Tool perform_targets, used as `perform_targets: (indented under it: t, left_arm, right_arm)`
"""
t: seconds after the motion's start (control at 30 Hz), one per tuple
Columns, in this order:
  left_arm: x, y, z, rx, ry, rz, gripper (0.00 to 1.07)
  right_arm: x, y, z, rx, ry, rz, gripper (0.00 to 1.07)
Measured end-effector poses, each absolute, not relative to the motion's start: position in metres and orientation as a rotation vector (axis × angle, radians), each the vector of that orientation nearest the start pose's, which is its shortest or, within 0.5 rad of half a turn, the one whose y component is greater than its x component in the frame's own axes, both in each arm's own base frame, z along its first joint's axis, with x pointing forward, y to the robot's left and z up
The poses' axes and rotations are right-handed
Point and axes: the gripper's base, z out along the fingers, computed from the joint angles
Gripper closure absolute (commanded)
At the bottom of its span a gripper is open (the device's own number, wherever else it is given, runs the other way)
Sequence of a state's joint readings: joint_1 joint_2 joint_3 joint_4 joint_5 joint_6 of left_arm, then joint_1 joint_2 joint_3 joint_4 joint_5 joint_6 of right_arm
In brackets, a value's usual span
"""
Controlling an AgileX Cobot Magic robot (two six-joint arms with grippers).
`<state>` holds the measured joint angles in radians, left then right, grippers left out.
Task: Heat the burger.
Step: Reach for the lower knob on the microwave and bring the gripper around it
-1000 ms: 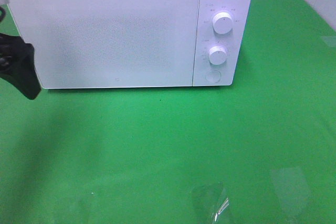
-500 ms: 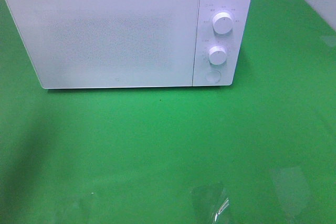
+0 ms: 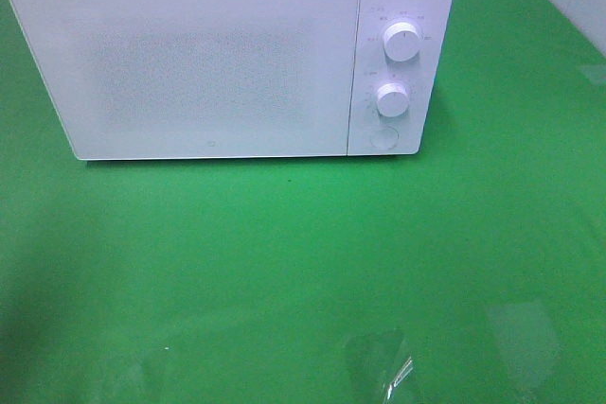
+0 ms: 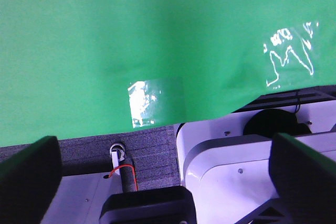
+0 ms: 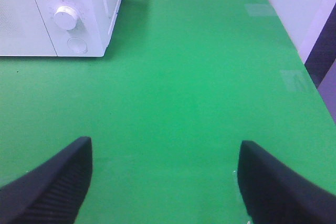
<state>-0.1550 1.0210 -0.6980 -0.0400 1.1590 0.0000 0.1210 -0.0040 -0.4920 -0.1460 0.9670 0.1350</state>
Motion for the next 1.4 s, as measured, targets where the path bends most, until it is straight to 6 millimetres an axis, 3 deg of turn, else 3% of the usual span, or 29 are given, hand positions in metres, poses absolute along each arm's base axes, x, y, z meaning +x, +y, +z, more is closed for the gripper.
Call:
perform_targets:
  t: [0.3, 0.73, 0.83, 1.17, 1.4]
  left_arm:
    - [0.116, -0.023, 0.244, 0.218, 2.834, -0.107, 0.05]
    - [0.073, -0.017, 0.270, 0.202, 2.531, -0.142, 0.05]
    - [0.055, -0.017, 0.278, 0.190, 2.414, -0.198, 0.06]
    - [0.018, -0.012, 0.287, 0.175, 2.176, -0.217, 0.06]
    - [-0.006, -0.010, 0.288, -0.002, 2.018, -0.114, 0.06]
  right_arm:
    - [0.000, -0.011, 0.283, 0.012, 1.947, -0.003, 0.35]
    - [0.000, -0.011, 0.283, 0.012, 1.947, -0.003, 0.35]
    - [0.000, -0.011, 0.283, 0.012, 1.947, -0.003, 0.35]
    - [0.000, -0.011, 0.283, 0.012, 1.947, -0.003, 0.35]
    - [0.000, -0.011, 0.283, 0.012, 1.947, -0.003, 0.35]
